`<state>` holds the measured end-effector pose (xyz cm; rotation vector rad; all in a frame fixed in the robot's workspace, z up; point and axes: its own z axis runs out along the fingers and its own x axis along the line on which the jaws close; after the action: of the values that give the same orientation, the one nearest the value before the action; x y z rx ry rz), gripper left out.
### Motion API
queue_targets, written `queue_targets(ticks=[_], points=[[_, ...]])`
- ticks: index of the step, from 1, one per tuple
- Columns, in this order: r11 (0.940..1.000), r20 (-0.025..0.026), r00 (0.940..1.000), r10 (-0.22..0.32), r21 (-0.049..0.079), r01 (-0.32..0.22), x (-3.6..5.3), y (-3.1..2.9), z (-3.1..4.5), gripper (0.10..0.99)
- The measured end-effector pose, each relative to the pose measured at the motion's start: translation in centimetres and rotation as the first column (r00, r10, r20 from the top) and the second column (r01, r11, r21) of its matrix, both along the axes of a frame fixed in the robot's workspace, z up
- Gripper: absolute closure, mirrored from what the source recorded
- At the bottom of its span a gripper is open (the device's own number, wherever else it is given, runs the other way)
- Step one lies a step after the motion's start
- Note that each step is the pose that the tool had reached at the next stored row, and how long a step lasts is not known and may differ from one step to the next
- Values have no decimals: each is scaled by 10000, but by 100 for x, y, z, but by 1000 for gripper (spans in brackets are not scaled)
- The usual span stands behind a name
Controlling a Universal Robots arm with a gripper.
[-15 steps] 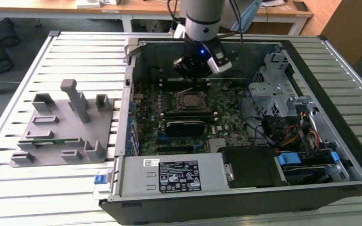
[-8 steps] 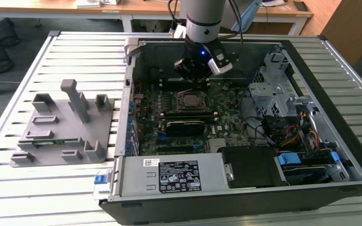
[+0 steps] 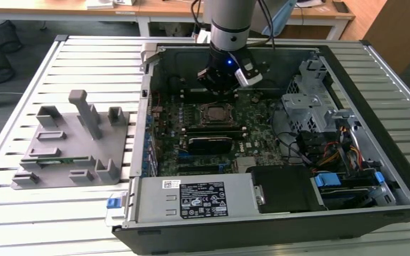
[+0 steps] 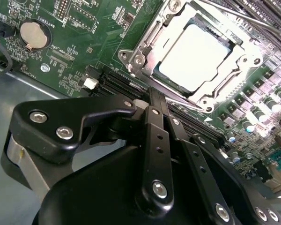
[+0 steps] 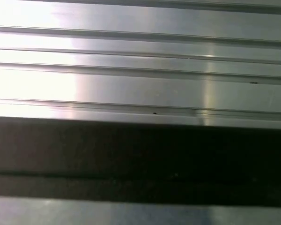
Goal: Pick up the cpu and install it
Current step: 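Install the first cpu locking lever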
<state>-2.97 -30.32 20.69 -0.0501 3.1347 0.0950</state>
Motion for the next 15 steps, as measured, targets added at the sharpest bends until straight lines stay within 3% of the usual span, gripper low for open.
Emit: queue_targets(ticks=[15], points=[[10000,-4,10000,-34,-4,34,18,-1,-75,980]])
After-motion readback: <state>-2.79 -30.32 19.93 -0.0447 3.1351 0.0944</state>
